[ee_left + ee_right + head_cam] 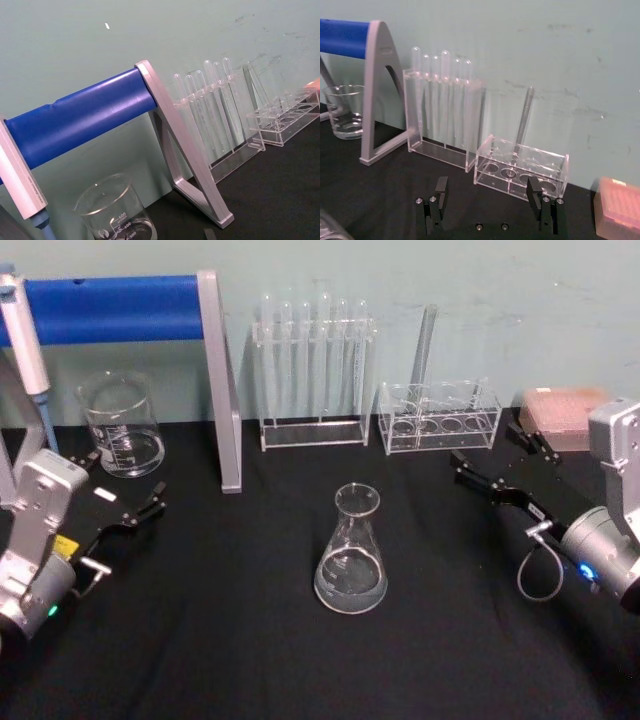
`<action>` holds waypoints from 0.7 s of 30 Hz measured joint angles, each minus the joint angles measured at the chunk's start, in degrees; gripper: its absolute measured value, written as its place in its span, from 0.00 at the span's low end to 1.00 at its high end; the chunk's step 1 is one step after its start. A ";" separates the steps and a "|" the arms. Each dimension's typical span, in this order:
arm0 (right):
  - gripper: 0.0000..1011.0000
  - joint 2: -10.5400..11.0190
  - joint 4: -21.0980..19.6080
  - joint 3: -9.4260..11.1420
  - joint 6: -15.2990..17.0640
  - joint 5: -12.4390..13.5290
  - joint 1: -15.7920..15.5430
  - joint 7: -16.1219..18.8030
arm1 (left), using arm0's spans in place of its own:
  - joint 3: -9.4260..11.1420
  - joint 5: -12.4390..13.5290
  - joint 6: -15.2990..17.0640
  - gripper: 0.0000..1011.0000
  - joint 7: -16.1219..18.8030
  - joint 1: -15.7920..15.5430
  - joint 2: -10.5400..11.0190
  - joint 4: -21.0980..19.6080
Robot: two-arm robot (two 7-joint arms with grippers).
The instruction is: Grasp the erlenmeyer flask with one hand, shake it three times, then place it back.
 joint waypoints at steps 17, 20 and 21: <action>0.99 -4.32 7.79 -0.23 3.25 -3.33 2.07 -1.32 | 0.00 0.00 0.00 0.99 0.00 0.00 0.00 0.00; 0.99 -4.77 8.26 -0.06 3.38 -3.80 1.96 -1.36 | 0.00 0.00 0.00 0.99 0.00 0.00 0.00 0.00; 0.99 -4.99 8.28 0.15 3.40 -3.92 1.82 -1.36 | 0.00 0.00 0.00 0.99 0.00 0.00 0.00 0.00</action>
